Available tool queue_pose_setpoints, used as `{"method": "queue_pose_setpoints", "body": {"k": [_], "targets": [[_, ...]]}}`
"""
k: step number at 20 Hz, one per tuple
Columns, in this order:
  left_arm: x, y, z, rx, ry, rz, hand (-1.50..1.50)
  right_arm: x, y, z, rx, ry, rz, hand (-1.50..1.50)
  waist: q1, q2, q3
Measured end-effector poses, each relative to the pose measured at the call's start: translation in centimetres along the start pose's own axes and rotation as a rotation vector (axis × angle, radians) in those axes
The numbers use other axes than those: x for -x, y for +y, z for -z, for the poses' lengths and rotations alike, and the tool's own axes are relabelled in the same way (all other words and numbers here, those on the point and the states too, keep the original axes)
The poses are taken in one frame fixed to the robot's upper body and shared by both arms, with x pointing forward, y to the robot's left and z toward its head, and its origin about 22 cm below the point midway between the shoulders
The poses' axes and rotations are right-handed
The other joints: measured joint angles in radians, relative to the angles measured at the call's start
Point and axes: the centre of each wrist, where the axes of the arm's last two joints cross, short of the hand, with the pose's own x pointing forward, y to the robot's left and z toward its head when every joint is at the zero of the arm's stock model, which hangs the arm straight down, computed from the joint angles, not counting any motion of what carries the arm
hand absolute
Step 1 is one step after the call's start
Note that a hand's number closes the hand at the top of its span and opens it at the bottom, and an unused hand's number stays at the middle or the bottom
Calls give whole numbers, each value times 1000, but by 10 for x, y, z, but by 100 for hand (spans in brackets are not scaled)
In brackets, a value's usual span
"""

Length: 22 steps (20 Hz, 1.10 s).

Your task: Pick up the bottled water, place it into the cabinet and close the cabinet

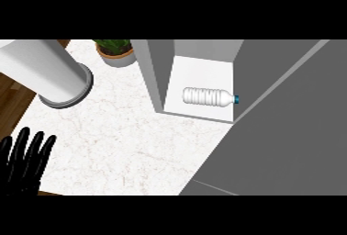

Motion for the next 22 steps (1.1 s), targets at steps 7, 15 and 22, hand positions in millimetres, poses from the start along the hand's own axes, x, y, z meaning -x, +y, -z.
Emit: {"method": "queue_pose_setpoints", "body": {"k": [7,15,22], "targets": [[-1,5,-4,-25,5,3,-150,5,-11,-8,191,-56,67,150,-36,-9,-1],[-1,9,-5,-14,10,-9,-150,14,-62,-2,532,-90,113,150,-16,0,4],[1,10,-2,7,14,-26,-150,11,-119,52,711,-84,164,150,1,-3,9]]}}
